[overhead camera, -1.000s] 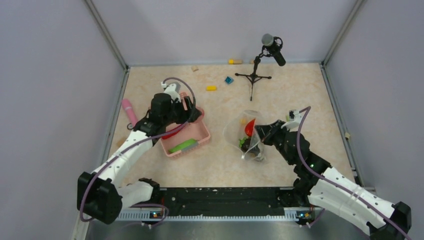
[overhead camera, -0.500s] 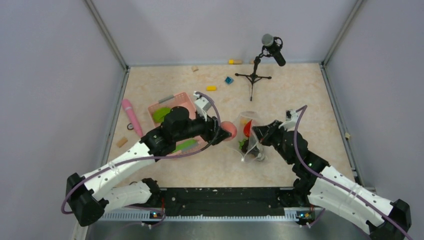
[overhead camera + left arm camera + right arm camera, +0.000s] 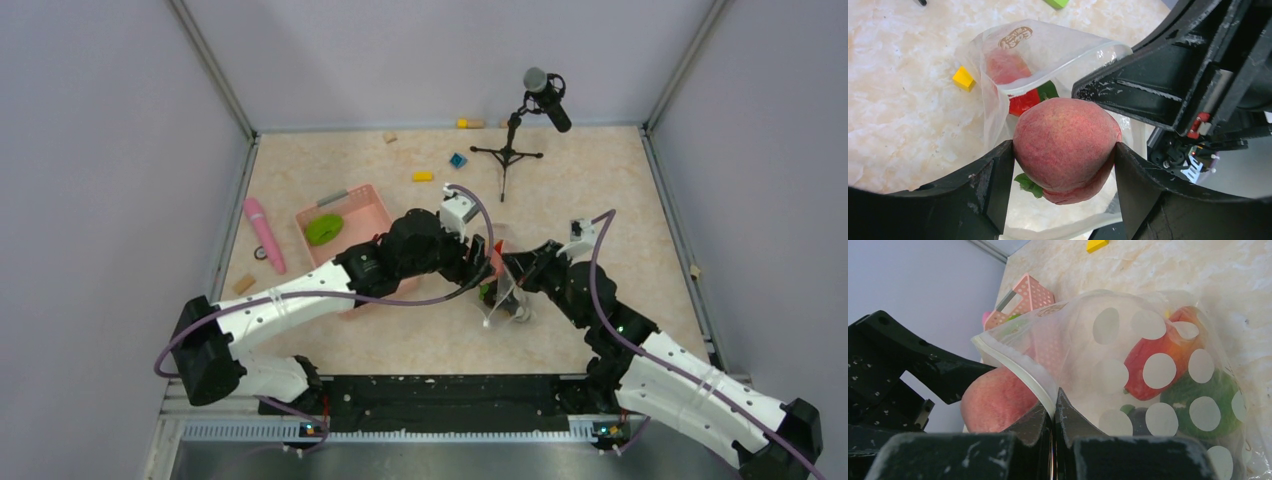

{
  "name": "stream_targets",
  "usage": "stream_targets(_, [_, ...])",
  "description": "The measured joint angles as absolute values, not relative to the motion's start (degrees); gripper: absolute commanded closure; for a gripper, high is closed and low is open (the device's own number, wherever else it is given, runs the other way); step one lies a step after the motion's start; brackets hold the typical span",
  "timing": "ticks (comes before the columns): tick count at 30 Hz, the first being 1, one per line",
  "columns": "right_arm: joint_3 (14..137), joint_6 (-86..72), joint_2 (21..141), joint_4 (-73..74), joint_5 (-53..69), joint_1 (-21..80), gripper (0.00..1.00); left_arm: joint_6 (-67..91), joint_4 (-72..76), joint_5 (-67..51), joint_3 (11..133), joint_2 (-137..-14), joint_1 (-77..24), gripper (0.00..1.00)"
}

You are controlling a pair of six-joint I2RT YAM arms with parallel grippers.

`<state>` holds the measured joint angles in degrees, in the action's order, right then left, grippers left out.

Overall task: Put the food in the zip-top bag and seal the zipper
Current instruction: Place the fake fruit in the zipper food storage bag.

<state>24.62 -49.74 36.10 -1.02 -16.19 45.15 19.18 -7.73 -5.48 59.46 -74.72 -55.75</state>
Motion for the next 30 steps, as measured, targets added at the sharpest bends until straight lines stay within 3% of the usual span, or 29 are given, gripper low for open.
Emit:
stream_targets(6, [24.0, -50.5, 35.2, -1.2, -16.3, 45.1, 1.00, 19.1, -9.3, -1.3, 61.2, -76.5, -57.3, 0.09])
stream_targets(8, [24.0, -50.6, 34.7, -1.3, -16.4, 45.1, 1.00, 18.8, -9.9, -0.2, 61.3, -76.5, -57.7, 0.02])
stream_targets(21, [24.2, -49.2, 34.3, -0.5, -16.5, 45.1, 1.00, 19.5, -13.7, 4.2, 61.3, -70.4, -58.4, 0.02])
stream_targets(30, [25.9, -47.5, 34.9, 2.5, -18.5, 45.1, 1.00, 28.7, -18.9, 27.6, 53.1, -57.3, -55.4, 0.02])
